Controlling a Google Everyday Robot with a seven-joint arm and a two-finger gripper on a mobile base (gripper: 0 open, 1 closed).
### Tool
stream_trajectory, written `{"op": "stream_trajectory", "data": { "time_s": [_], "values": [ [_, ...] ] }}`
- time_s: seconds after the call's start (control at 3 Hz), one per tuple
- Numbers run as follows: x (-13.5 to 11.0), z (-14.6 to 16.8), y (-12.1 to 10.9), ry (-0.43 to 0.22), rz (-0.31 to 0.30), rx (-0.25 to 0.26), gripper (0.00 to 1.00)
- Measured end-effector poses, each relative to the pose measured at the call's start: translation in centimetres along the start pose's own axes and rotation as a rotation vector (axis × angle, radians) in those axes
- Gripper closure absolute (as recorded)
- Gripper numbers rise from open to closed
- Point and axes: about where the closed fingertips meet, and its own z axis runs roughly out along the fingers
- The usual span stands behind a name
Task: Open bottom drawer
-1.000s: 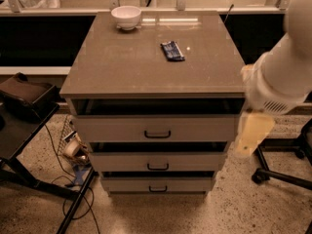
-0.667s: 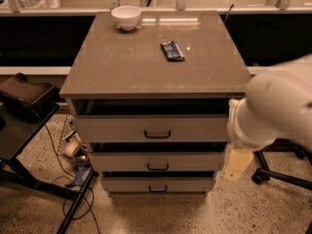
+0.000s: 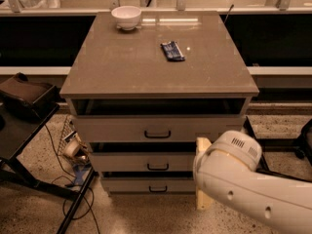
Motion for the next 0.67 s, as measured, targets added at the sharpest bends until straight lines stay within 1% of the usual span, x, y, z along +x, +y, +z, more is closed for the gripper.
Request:
{"op": "stream_trajectory", "data": {
  "time_s": [0.33,0.67],
  "values": [
    [0.74,0.24,-0.61,0.025,0.012,0.042,0.0],
    [0.66,0.07,-0.73,0.024,0.012,0.041,0.0]
  ]
}}
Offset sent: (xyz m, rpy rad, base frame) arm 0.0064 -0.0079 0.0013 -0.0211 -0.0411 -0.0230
